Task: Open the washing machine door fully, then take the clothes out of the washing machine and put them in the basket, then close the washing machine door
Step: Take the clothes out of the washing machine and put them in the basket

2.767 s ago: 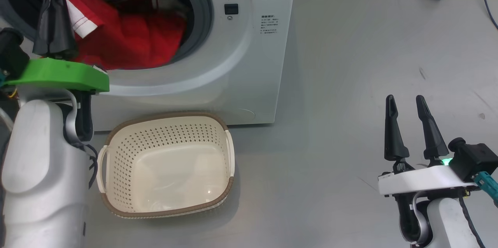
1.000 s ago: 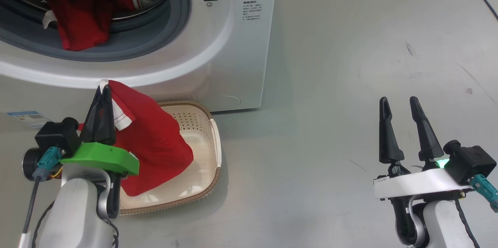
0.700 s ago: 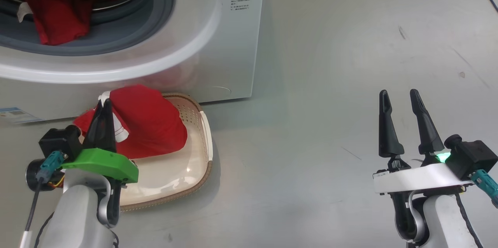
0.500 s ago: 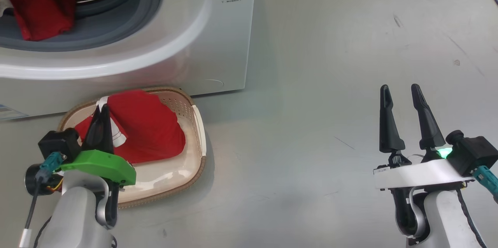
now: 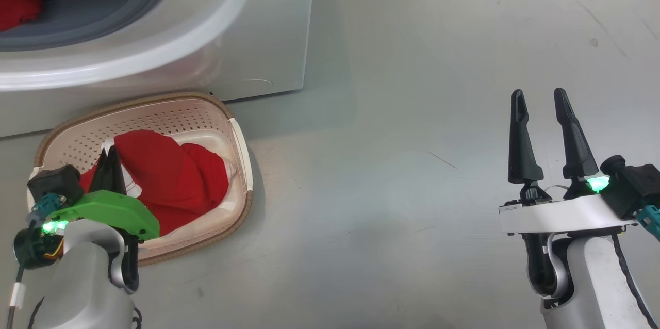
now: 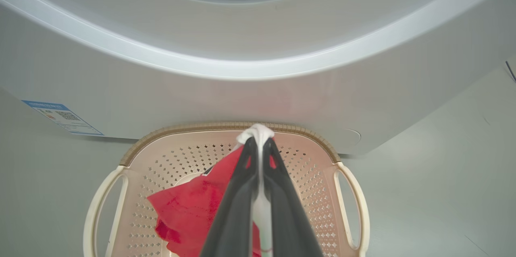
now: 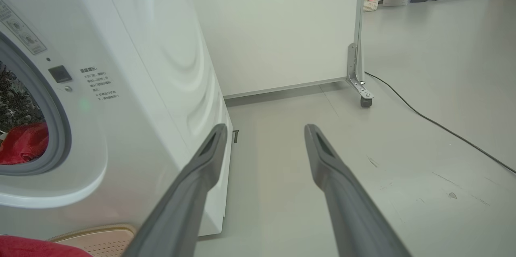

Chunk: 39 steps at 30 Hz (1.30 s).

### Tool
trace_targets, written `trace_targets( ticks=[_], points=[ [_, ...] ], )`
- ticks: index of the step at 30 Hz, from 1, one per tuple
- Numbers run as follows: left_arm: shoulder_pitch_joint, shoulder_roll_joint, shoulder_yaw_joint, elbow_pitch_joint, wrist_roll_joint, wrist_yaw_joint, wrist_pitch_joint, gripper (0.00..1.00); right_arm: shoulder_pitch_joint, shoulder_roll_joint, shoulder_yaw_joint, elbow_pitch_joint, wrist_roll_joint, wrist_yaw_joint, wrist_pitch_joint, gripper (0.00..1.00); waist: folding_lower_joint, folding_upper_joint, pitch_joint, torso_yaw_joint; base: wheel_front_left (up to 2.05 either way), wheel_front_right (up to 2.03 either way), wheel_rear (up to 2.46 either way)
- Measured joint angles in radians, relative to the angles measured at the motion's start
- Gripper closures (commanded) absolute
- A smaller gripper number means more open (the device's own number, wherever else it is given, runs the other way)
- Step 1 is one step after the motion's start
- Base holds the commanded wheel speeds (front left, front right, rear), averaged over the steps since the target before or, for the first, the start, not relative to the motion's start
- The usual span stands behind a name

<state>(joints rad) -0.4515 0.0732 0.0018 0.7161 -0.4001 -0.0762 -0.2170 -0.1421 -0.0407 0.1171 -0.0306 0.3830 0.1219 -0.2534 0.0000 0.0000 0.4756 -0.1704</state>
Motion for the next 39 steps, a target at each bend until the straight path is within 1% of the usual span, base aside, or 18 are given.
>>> trace_targets(
  ticks=[9, 17, 18, 19, 20, 27, 33, 39],
  points=[
    [-0.023, 0.002, 0.002, 0.109, -0.001, 0.002, 0.0, 1.0, -0.013, 0.0, -0.011, 0.0, 0.0, 0.0, 0.0, 0.0, 0.0, 0.0, 0.028, -0.013, 0.0, 0.0, 0.0],
    [-0.074, 0.001, -0.009, 0.146, 0.0, 0.0, -0.01, 1.0, -0.017, 0.0, -0.01, 0.001, 0.0, 0.0, 0.0, 0.0, 0.0, 0.0, 0.031, -0.007, 0.0, 0.0, 0.0],
    [-0.079, 0.001, -0.011, 0.151, 0.001, 0.0, -0.012, 0.91, -0.019, 0.0, -0.01, 0.001, 0.0, 0.0, 0.0, 0.0, 0.0, 0.0, 0.031, -0.006, 0.0, 0.0, 0.0],
    [-0.082, 0.002, -0.012, 0.154, 0.004, 0.0, -0.013, 0.52, -0.02, 0.0, -0.01, 0.002, 0.0, 0.0, 0.0, 0.0, 0.0, 0.0, 0.031, -0.005, 0.0, 0.0, 0.0],
    [-0.083, 0.002, -0.014, 0.162, 0.006, 0.0, -0.013, 0.0, -0.022, 0.0, -0.01, 0.002, 0.0, 0.0, 0.0, 0.0, 0.0, 0.0, 0.03, -0.004, 0.0, 0.0, 0.0],
    [-0.093, -0.001, -0.042, 0.213, 0.018, -0.01, -0.013, 0.0, -0.024, 0.0, -0.014, 0.012, 0.0, 0.0, 0.0, 0.0, 0.0, 0.0, 0.013, 0.01, 0.0, 0.0, 0.0],
    [-0.11, -0.004, -0.065, 0.214, 0.025, -0.021, -0.023, 0.0, -0.025, 0.0, -0.017, 0.019, 0.0, 0.0, 0.0, 0.0, 0.0, 0.0, -0.014, 0.028, 0.0, 0.0, 0.0],
    [-0.119, -0.018, -0.097, 0.198, 0.055, -0.033, -0.032, 0.0, -0.024, 0.0, -0.021, 0.026, 0.0, 0.0, 0.0, 0.0, 0.0, 0.0, -0.05, 0.055, 0.0, 0.0, 0.0]
  ],
)
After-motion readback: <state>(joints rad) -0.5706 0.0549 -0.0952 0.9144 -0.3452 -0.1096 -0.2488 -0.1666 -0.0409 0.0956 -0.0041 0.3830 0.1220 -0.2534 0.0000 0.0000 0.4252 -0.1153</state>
